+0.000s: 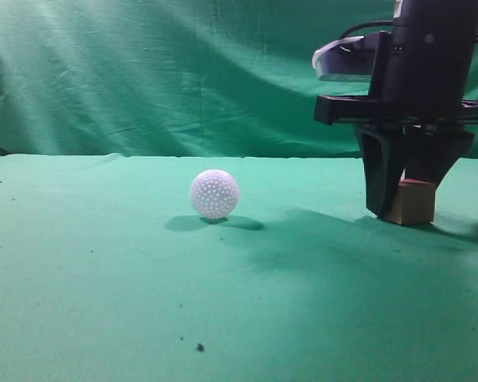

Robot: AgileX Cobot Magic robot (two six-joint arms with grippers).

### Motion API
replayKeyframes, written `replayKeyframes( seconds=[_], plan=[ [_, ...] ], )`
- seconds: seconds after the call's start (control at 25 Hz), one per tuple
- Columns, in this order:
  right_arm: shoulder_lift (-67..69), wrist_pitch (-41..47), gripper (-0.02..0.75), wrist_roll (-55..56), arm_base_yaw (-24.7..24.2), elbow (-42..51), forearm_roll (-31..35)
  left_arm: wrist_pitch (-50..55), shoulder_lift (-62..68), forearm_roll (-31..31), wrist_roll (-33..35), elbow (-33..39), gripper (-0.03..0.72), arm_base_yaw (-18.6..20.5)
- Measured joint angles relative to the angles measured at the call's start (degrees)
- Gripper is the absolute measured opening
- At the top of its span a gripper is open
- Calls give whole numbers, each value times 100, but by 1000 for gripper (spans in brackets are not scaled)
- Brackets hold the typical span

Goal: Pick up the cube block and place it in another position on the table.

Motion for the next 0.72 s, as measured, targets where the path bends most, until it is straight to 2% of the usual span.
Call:
replayKeyframes(
  seconds=[0.16,0.36,0.52,0.72],
  plan=[
    [-68,192,226,8,-46,-521,-39,0,0,0,0,0,262,0],
    [-11,268,226,-80,-570,-1597,-83,0,0,0,0,0,262,0],
    [480,268,226,-106,-999,-2200,-133,0,0,0,0,0,262,0],
    [1233,258,226,-307,-1095,-2578,-18,0,0,0,0,0,262,0]
  ],
)
